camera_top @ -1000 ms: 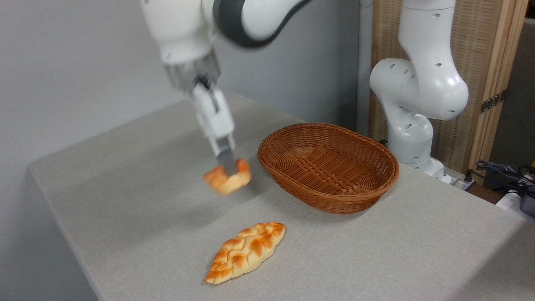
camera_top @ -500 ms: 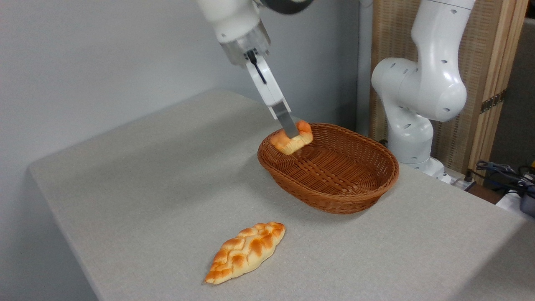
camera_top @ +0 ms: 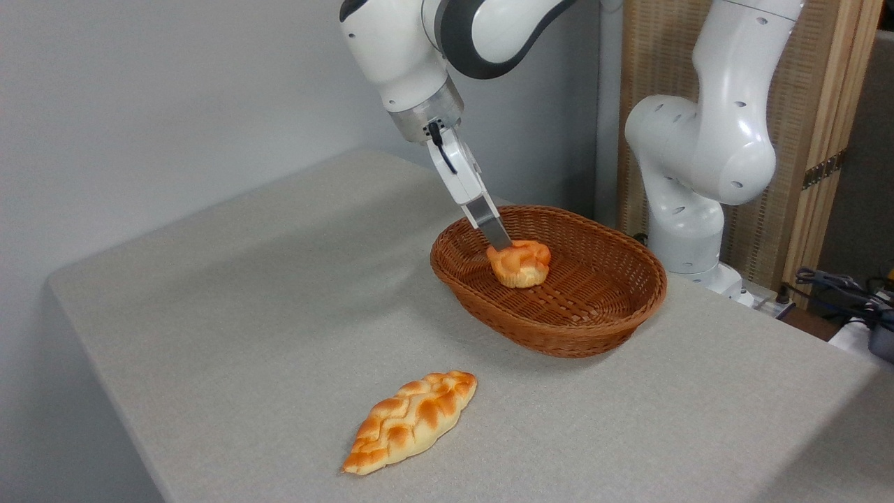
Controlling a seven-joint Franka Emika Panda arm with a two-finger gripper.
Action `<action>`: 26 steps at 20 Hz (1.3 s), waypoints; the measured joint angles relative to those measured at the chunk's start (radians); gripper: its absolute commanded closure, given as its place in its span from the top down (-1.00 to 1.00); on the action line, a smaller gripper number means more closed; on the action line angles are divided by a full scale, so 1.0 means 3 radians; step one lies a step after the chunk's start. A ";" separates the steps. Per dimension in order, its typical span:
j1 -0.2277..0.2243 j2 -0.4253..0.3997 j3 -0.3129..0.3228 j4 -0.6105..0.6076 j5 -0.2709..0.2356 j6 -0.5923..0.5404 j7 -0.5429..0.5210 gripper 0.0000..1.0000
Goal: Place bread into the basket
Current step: 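Open the gripper to release the bun and raise the arm away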
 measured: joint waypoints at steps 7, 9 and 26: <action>0.0009 0.0005 0.0343 0.0501 -0.0013 0.0010 -0.0198 1.00; 0.0017 0.0037 0.0593 0.0913 -0.0012 0.0005 -0.0223 1.00; 0.1082 0.1142 0.0023 0.2550 -0.0078 -0.0052 -0.0781 1.00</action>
